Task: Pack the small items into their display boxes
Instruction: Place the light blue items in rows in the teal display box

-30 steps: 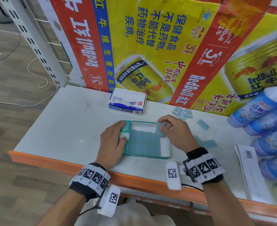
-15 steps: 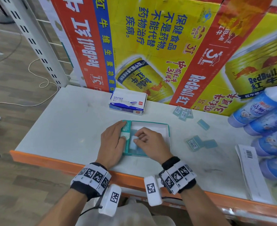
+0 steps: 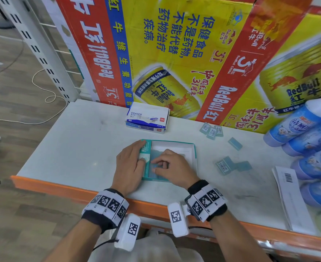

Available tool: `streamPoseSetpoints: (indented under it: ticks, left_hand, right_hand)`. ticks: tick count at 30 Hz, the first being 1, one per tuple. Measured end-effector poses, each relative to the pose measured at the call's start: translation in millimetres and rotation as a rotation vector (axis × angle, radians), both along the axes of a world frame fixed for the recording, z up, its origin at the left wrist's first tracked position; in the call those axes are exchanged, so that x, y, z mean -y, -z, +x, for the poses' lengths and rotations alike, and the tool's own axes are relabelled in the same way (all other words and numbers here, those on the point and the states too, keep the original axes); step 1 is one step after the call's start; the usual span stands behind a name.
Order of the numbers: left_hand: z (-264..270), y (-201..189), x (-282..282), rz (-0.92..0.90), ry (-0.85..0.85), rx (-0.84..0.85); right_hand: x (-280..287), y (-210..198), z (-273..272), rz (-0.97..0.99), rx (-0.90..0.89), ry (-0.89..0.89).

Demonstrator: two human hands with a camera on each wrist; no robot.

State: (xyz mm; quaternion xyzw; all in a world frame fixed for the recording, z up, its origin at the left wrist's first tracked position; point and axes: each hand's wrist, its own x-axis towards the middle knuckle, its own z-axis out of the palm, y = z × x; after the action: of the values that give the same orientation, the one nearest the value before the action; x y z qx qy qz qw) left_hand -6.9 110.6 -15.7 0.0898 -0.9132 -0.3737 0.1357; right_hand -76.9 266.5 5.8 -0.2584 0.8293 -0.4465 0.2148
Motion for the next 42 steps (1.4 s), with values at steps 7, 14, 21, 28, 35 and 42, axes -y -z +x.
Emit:
streamPoseSetpoints:
  ticks: [7,14,21,28,35,42]
  left_hand:
    - [0,0,0,-0.003,-0.001,0.01]
    - [0,-1,0,-0.003,-0.004,0.003]
    - [1,-3,0,0.004,0.005,-0.002]
    - [1,-4,0,0.011,0.005,-0.004]
    - [1,-3,0,0.012,-0.003,-0.003]
    - [1,-3,0,0.004,0.001,-0.01]
  right_hand:
    - [-5,1,-1,-0.009,0.023,-0.042]
    - [-6,-2,0,-0.027,0.061,0.042]
    - [-37,-36,-43,-0.112,-0.013,0.221]
    - [-90,-26,-109,0.549,-0.318,0.324]
    - [-85,-13,-101,0.724,-0.383,0.303]
    - [-87,-14,-87,0.52,-0.325,0.325]
